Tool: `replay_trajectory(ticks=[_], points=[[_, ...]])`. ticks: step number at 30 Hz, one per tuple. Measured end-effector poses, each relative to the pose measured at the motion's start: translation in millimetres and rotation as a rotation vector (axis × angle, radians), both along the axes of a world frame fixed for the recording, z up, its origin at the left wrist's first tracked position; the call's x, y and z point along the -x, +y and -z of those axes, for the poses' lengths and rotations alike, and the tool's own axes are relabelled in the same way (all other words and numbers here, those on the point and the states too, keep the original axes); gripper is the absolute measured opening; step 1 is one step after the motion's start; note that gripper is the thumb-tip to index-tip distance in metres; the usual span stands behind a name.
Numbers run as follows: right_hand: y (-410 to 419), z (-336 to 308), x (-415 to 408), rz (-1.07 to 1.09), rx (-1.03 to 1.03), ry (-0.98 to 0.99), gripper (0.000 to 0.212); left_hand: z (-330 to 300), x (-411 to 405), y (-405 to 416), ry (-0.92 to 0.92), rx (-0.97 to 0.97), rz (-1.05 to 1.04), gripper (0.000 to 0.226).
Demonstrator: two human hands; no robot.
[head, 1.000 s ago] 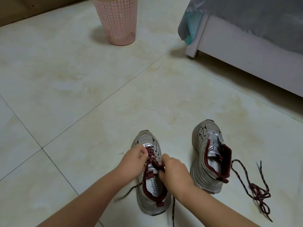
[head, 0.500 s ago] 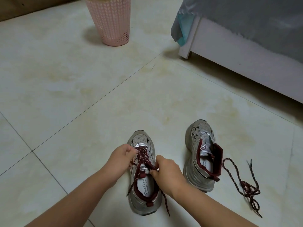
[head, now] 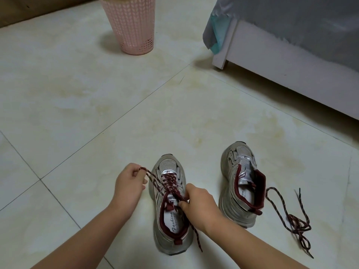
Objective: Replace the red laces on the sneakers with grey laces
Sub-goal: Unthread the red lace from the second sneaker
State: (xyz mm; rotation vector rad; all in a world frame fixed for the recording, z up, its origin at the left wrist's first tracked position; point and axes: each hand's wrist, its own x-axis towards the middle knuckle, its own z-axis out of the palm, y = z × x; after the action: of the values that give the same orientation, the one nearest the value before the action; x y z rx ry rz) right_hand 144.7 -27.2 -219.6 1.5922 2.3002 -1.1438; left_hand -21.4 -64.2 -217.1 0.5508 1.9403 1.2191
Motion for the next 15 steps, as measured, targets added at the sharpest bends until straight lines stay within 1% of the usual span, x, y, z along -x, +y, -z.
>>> replay_trajectory(ticks=[2,4,6,9,13,14,15], points=[[0.5,-0.1,0.3,0.003,0.001,0.0,0.018,1.7,-9.6,-5.7,-0.048,0.088,0.168,0.009],[0.4,-0.5,1.1,0.011,0.004,0.005,0.018,9.6,-16.5,-11.9,-0.111,0.18,0.311,0.006],[0.2,-0.6,1.7,0.015,0.006,0.006,0.018,17.2,-19.6,-15.5,-0.149,0.182,0.324,0.014],[0.0,-0.2,1.2,0.01,0.006,0.003,0.018,17.4,-18.4,-10.7,-0.121,0.134,0.221,0.018],[0.2,0.3,0.8,0.01,0.01,0.0,0.018,7.1,-5.2,0.4,-0.153,-0.02,-0.133,0.021],[0.1,0.2,0.9,0.009,0.008,0.001,0.018,6.6,-1.4,1.5,-0.146,-0.038,-0.166,0.022],[0.1,0.3,1.1,0.009,0.007,0.002,0.018,7.1,0.8,1.0,-0.146,-0.032,-0.144,0.023]])
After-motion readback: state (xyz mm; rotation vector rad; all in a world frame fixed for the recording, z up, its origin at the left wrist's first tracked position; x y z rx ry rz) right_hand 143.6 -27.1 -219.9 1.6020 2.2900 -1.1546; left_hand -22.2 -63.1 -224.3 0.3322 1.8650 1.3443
